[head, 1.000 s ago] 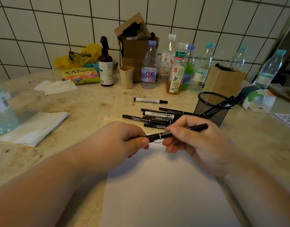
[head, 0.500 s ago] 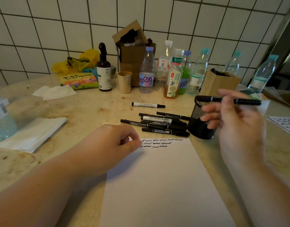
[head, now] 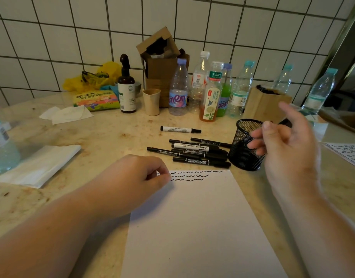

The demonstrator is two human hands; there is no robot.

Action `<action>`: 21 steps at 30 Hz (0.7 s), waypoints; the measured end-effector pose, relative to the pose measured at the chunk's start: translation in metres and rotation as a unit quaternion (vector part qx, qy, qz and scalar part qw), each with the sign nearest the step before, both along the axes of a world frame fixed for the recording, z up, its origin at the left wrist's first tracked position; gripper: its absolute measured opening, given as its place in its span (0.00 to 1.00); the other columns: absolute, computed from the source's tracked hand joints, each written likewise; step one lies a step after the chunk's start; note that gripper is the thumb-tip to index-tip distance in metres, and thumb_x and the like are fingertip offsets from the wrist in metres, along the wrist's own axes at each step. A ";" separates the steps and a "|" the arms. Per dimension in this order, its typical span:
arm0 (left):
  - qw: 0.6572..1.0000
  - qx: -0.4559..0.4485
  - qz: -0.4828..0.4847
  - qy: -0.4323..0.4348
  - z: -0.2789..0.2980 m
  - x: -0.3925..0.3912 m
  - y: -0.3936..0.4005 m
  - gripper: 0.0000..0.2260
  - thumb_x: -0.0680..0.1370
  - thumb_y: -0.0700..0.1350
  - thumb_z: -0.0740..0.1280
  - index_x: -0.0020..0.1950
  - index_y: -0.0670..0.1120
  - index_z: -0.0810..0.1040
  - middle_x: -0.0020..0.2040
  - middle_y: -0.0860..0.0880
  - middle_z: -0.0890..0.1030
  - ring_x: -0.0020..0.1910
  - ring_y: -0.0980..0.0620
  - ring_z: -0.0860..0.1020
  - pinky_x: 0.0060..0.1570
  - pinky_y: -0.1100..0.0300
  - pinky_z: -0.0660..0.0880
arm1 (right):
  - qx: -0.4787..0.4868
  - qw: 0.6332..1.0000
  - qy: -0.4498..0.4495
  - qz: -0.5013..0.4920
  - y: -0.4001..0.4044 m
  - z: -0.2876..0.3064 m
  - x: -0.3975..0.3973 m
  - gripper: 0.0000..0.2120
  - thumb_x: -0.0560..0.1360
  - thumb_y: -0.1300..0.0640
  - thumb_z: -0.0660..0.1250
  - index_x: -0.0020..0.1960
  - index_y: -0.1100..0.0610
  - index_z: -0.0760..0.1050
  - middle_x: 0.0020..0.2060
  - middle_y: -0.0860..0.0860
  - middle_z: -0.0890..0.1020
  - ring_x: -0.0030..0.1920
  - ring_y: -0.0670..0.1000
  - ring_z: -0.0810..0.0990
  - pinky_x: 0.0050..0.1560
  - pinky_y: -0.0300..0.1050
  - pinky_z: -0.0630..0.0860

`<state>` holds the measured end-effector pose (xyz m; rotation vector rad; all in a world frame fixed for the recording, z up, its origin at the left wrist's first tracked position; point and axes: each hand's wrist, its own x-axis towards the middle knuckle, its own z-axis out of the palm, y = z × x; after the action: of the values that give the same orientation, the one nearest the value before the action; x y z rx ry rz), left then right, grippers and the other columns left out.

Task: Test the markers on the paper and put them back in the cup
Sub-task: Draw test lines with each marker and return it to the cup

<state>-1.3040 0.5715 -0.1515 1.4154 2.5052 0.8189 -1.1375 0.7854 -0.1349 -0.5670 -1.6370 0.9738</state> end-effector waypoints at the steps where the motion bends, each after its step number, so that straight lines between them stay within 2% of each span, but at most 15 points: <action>1: 1.000 0.000 0.000 0.001 0.000 0.000 0.000 0.07 0.78 0.57 0.64 0.47 0.59 0.80 0.36 0.57 0.81 0.35 0.59 0.78 0.33 0.67 0.73 | 0.037 0.999 -0.039 0.007 -0.003 -0.002 -0.001 0.15 0.82 0.57 0.63 0.67 0.45 0.72 0.42 0.49 0.84 0.39 0.45 0.83 0.40 0.40 0.80; 2: 1.000 -0.002 0.000 0.002 -0.001 0.000 0.000 0.07 0.78 0.57 0.64 0.47 0.59 0.80 0.36 0.57 0.81 0.35 0.59 0.78 0.32 0.67 0.73 | 0.075 0.992 -0.098 0.019 -0.005 -0.006 -0.004 0.12 0.81 0.56 0.64 0.61 0.44 0.76 0.43 0.46 0.83 0.41 0.43 0.82 0.43 0.41 0.80; 4: 1.000 -0.008 0.003 0.007 -0.002 -0.001 0.001 0.07 0.78 0.58 0.64 0.47 0.59 0.80 0.36 0.58 0.81 0.35 0.61 0.77 0.32 0.68 0.72 | 0.126 0.964 -0.227 0.059 -0.006 -0.018 -0.010 0.08 0.79 0.55 0.67 0.53 0.43 0.80 0.46 0.41 0.82 0.48 0.40 0.79 0.51 0.36 0.75; 6: 1.000 -0.012 0.005 0.016 -0.003 -0.002 0.001 0.07 0.78 0.59 0.63 0.47 0.61 0.79 0.38 0.62 0.80 0.37 0.63 0.77 0.32 0.68 0.71 | 0.178 0.928 -0.318 0.078 -0.005 -0.029 -0.017 0.09 0.78 0.57 0.69 0.54 0.45 0.83 0.52 0.40 0.81 0.55 0.41 0.76 0.56 0.30 0.68; 8: 1.000 -0.014 0.002 0.024 -0.003 -0.003 0.000 0.07 0.78 0.60 0.62 0.47 0.62 0.79 0.38 0.64 0.80 0.39 0.66 0.76 0.33 0.68 0.71 | 0.220 0.896 -0.375 0.086 -0.004 -0.036 -0.021 0.12 0.78 0.59 0.69 0.58 0.47 0.82 0.56 0.41 0.80 0.61 0.44 0.73 0.61 0.35 0.67; 9: 1.000 -0.014 -0.001 0.027 -0.003 -0.003 0.000 0.08 0.78 0.60 0.62 0.48 0.61 0.79 0.38 0.63 0.80 0.39 0.65 0.76 0.33 0.68 0.71 | 0.230 0.887 -0.389 0.092 -0.005 -0.037 -0.022 0.13 0.78 0.59 0.69 0.60 0.47 0.81 0.57 0.41 0.79 0.62 0.44 0.71 0.62 0.38 0.67; 13: 0.999 -0.011 -0.006 0.031 -0.004 -0.002 0.001 0.08 0.78 0.60 0.62 0.47 0.60 0.79 0.37 0.59 0.80 0.38 0.64 0.76 0.32 0.68 0.70 | 0.241 0.868 -0.425 0.090 -0.007 -0.038 -0.026 0.16 0.80 0.57 0.67 0.65 0.45 0.78 0.60 0.42 0.77 0.63 0.45 0.68 0.59 0.39 0.63; 16: 0.999 -0.013 -0.007 0.028 -0.005 -0.002 0.002 0.08 0.78 0.60 0.62 0.47 0.60 0.79 0.36 0.60 0.80 0.36 0.63 0.77 0.32 0.67 0.69 | 0.230 0.863 -0.446 0.064 -0.007 -0.039 -0.028 0.16 0.80 0.55 0.67 0.66 0.45 0.77 0.58 0.43 0.76 0.61 0.46 0.67 0.59 0.42 0.66; 18: 1.000 -0.013 -0.006 0.026 -0.005 -0.002 0.002 0.08 0.78 0.60 0.63 0.46 0.60 0.79 0.35 0.60 0.79 0.35 0.63 0.76 0.31 0.68 0.68 | 0.203 0.862 -0.463 0.039 -0.007 -0.038 -0.028 0.12 0.79 0.51 0.67 0.63 0.46 0.79 0.57 0.45 0.76 0.62 0.48 0.68 0.61 0.46 0.70; 21: 0.999 -0.011 -0.004 0.030 -0.004 -0.001 0.002 0.08 0.78 0.60 0.63 0.46 0.59 0.79 0.37 0.62 0.80 0.35 0.64 0.76 0.30 0.69 0.67 | 0.180 0.866 -0.466 0.019 -0.006 -0.038 -0.027 0.05 0.78 0.50 0.69 0.53 0.47 0.81 0.53 0.45 0.74 0.60 0.49 0.68 0.58 0.48 0.70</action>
<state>-1.3051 0.5738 -0.1559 1.4627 2.5416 0.7561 -1.1649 0.7795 -0.1726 -0.8090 -2.6212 0.3661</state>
